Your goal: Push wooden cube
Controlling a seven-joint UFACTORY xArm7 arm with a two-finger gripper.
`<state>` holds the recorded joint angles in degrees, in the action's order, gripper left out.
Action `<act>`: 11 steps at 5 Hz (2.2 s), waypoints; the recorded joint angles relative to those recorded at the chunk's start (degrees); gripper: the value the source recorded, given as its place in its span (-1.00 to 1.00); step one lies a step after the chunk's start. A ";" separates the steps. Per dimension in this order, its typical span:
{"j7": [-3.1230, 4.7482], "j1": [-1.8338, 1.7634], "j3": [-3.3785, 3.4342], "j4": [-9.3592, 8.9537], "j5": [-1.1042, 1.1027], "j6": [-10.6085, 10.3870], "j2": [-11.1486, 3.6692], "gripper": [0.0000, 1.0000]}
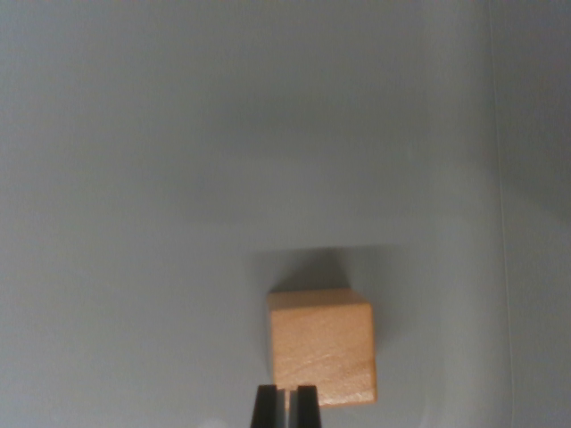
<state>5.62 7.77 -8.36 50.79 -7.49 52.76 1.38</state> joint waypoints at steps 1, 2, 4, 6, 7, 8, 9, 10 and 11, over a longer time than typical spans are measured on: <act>0.50 0.47 -0.53 -2.49 -0.58 -2.22 0.24 -1.00; 0.50 0.47 -0.53 -2.49 -0.58 -2.22 0.24 -1.00; 1.01 0.95 -1.07 -5.07 -1.17 -4.50 0.49 -1.00; 1.51 1.43 -1.60 -7.58 -1.75 -6.73 0.73 -1.00; 1.99 1.87 -2.11 -9.96 -2.30 -8.84 0.96 -1.00; 1.99 1.87 -2.11 -9.96 -2.30 -8.84 0.96 -1.00; 2.44 2.30 -2.59 -12.24 -2.82 -10.87 1.18 -1.00; 2.44 2.30 -2.59 -12.24 -2.82 -10.87 1.18 -1.00; 2.84 2.68 -3.02 -14.26 -3.29 -12.67 1.37 -1.00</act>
<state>8.46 10.45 -11.38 36.53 -10.78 40.10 2.75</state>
